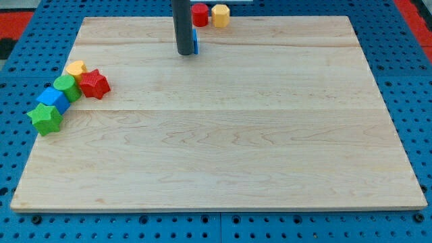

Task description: Push the blue triangle closer to the red circle

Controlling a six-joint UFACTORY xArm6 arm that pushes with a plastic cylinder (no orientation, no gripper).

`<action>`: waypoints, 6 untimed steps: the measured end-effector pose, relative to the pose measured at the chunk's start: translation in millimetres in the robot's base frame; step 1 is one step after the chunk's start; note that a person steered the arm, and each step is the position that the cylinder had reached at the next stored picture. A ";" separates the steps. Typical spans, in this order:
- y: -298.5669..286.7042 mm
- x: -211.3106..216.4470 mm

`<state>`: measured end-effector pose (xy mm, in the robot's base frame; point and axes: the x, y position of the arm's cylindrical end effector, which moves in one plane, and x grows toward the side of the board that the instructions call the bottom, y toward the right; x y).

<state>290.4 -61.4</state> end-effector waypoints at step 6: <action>0.0 -39.2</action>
<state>251.2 -61.4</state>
